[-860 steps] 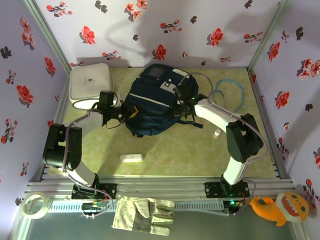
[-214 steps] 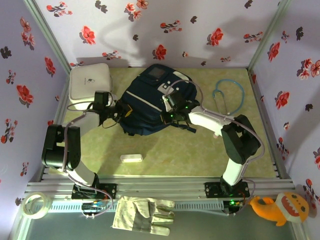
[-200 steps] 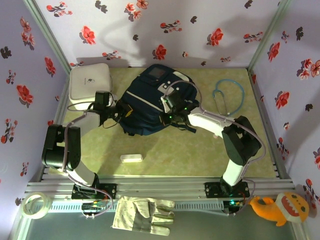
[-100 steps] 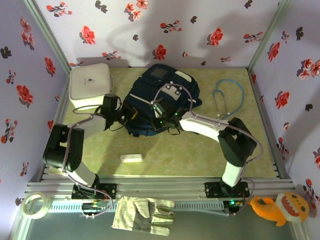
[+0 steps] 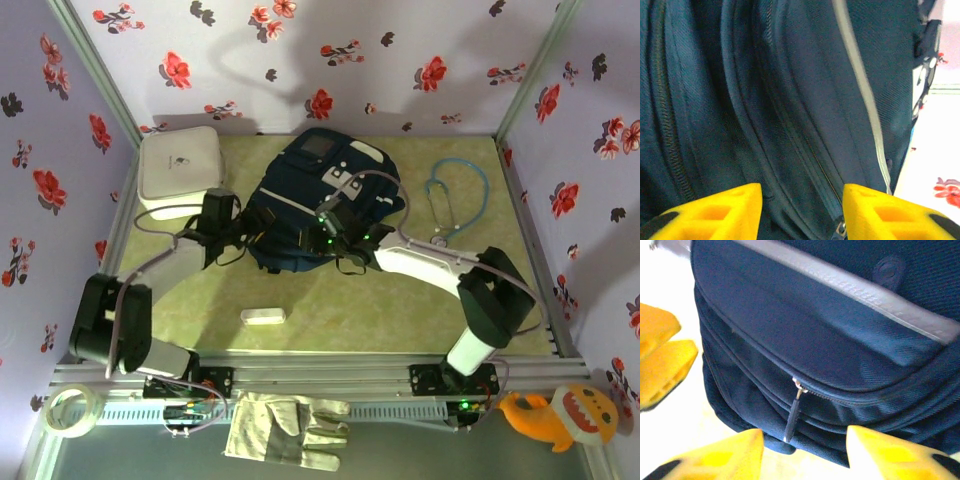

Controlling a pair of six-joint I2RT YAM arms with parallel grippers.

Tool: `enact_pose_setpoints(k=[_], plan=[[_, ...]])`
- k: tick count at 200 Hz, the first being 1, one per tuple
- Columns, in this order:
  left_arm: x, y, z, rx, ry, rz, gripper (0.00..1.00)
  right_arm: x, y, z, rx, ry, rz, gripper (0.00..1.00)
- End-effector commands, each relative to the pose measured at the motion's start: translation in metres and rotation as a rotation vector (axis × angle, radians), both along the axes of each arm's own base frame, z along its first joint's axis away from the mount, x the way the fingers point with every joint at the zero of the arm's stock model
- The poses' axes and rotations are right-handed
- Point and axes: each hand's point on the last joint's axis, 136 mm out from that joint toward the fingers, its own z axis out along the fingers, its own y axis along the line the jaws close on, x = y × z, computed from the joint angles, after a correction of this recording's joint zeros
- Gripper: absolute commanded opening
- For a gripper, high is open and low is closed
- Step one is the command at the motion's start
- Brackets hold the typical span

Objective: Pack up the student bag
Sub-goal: Unzip the student bag at the top-center of the table.

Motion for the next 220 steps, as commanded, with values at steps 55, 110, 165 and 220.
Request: enact_pose_setpoints(k=[55,110,165,220], plan=[[-0.032,-0.034,0.035,0.282,-0.188,-0.320,0.56,0.029,-0.057,-0.003,0.172,0.095,-0.374,0.56],[-0.049,-0.077,0.013,0.394,-0.199,-0.509,0.49,0.044,-0.070,0.001,0.178,0.106,-0.399,0.51],[-0.052,-0.091,-0.013,0.620,-0.149,-0.602,0.38,0.054,-0.060,0.000,0.172,0.116,-0.379,0.43],[-0.045,-0.093,-0.028,0.668,-0.119,-0.609,0.25,0.059,-0.053,-0.003,0.168,0.134,-0.370,0.41]])
